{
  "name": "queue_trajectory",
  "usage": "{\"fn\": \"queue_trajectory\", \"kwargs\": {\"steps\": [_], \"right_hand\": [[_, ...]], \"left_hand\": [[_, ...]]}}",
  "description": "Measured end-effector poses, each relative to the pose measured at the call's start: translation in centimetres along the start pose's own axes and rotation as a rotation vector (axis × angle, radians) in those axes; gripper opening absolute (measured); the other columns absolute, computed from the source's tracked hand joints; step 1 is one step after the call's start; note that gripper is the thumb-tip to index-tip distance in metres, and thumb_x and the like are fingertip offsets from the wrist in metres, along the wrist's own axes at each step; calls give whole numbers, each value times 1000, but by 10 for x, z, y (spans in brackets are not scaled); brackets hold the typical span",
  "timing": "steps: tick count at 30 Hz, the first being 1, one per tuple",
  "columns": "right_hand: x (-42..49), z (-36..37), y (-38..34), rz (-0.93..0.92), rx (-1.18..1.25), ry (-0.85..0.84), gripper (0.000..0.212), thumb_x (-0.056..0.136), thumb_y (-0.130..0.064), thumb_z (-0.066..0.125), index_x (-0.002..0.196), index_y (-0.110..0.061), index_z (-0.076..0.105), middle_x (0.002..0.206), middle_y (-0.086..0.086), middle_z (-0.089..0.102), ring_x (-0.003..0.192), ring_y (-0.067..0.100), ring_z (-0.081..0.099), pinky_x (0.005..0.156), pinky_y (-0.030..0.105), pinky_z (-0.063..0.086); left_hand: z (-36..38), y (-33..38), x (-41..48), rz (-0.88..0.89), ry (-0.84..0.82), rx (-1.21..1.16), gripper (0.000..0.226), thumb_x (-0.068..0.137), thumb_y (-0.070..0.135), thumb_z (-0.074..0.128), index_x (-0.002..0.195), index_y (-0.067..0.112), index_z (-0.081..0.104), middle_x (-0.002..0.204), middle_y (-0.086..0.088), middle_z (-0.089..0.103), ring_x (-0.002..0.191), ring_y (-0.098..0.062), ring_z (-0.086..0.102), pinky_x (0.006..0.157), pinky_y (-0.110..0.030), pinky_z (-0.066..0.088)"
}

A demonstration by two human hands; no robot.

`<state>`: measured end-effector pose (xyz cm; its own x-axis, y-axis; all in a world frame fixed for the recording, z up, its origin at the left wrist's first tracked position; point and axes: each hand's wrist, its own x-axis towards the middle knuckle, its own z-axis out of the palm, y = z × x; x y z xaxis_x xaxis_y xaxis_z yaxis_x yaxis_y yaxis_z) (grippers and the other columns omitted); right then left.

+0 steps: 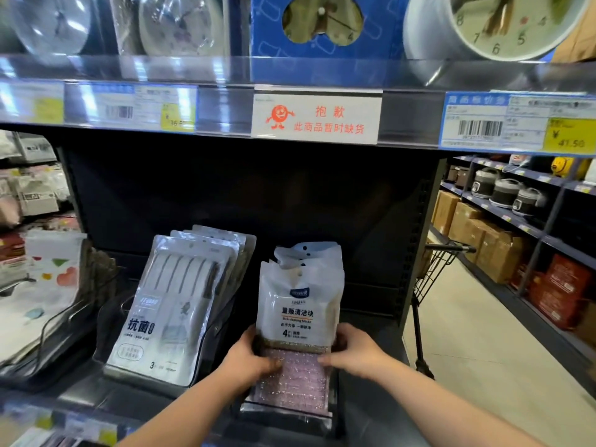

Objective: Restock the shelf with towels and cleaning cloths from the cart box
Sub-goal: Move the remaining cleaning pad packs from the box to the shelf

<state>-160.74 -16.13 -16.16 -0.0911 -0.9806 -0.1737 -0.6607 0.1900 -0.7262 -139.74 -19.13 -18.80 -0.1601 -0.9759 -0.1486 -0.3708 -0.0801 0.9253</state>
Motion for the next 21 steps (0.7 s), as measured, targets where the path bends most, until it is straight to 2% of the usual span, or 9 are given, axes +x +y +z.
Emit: {"fn": "queue_trajectory", "kwargs": {"steps": [3,6,9,11,13,15,17,19,21], "right_hand": [[0,10,3,9,1,7,64,76,-26,75,131,-15,45,128,4,58,110,17,55,84,21,41],[0,8,2,5,50,41,70,74,-27,77,133,-14,41,130,4,56,117,20,55,86,21,42],[-2,-3,-8,-62,112,146,73,74,-24,78,135,-12,39,130,4,55,119,22,54,86,23,42],[-2,-10,-18,-140,153,204,70,75,-19,77,134,-10,41,120,-1,56,121,23,53,86,23,40],[3,-18,-28,-236,190,264,65,76,-15,77,131,-9,43,106,-10,51,119,22,52,84,21,40],[10,-23,-37,-308,199,351,71,75,-24,78,133,-12,39,115,-6,51,122,21,48,91,28,45],[13,-27,-49,-361,91,450,80,75,-34,75,140,-17,33,138,4,40,131,24,39,104,42,41],[13,-29,-66,-481,-5,523,72,79,-29,72,140,-15,36,145,5,32,135,24,32,110,40,32],[7,-25,-86,-617,-60,523,59,83,-24,68,135,-12,44,145,4,34,136,21,31,111,34,27]], "left_hand": [[2,1,-3,4,9,-3,79,69,-5,75,138,9,39,119,-5,58,109,-20,54,96,-29,44],[3,8,-12,36,34,-3,92,64,0,76,143,13,30,129,-4,55,110,-17,53,94,-29,47],[0,18,-22,101,97,71,86,73,0,72,145,10,26,129,3,48,113,-8,46,92,-17,40],[-6,20,-27,144,169,152,77,79,7,68,145,8,28,139,-2,45,126,-11,44,94,-13,34],[-16,21,-34,176,250,218,71,82,13,66,144,10,33,142,-5,44,131,-18,44,102,-19,34],[-28,22,-40,202,331,260,59,82,19,65,137,12,44,132,-5,52,124,-21,50,100,-22,37],[-43,23,-44,214,430,273,51,77,27,62,126,13,52,119,-5,58,109,-23,57,96,-29,44],[-59,24,-47,210,506,254,43,81,22,62,122,14,53,113,-2,57,97,-20,59,91,-32,47],[-75,22,-49,186,560,264,40,85,15,62,124,15,51,116,1,54,96,-18,55,89,-31,46]]}}
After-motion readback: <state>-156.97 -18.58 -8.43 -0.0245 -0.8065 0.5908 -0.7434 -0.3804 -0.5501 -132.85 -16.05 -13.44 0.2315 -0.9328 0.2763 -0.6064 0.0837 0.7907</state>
